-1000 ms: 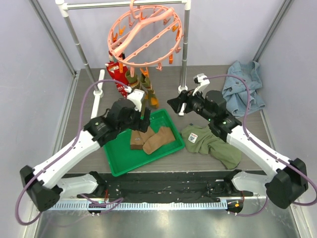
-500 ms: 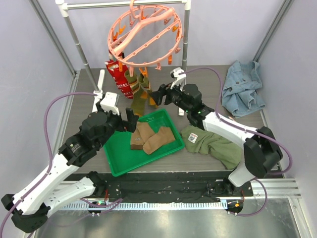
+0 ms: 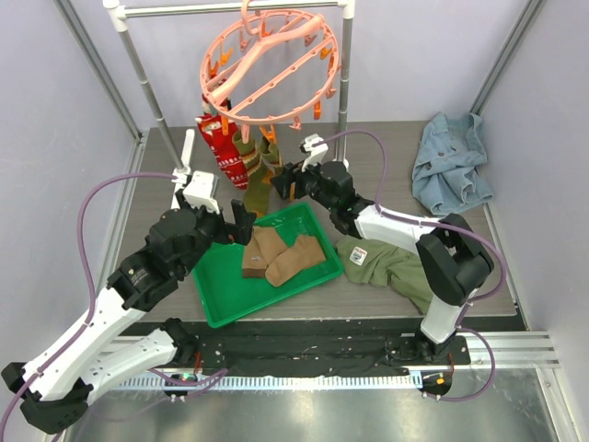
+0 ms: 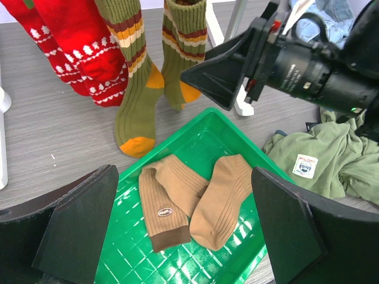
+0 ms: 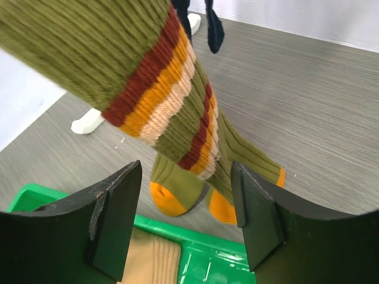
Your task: Remove the socks clipped to the hanger
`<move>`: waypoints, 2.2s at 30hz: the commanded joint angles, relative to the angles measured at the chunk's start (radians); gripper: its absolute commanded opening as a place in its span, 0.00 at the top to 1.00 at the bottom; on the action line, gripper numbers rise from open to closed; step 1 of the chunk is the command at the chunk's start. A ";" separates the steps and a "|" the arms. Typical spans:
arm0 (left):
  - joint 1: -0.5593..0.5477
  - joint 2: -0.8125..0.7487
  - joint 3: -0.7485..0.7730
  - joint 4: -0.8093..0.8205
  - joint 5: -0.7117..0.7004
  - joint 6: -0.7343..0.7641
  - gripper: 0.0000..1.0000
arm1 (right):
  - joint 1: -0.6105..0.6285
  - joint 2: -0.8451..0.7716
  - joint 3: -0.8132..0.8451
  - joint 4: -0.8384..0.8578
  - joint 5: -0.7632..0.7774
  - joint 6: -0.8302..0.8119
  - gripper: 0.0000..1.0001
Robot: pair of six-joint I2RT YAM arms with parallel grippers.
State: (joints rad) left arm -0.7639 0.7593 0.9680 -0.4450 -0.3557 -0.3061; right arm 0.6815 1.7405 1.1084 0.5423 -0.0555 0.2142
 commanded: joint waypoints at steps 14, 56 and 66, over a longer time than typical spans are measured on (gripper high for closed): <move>-0.002 0.000 0.015 0.045 -0.009 0.012 0.00 | 0.006 -0.045 0.031 0.022 0.002 -0.010 0.99; 0.035 0.371 0.518 -0.136 -0.011 -0.122 0.02 | 0.069 -0.440 -0.193 0.055 -0.253 0.321 0.99; 0.096 0.505 0.641 -0.120 0.093 -0.172 0.09 | 0.069 -0.473 -0.214 0.053 -0.256 0.309 0.99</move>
State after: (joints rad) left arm -0.7013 1.2419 1.5635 -0.5755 -0.3038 -0.4484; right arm 0.7444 1.3090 0.8940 0.5518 -0.3016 0.5430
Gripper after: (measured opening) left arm 0.926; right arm 0.039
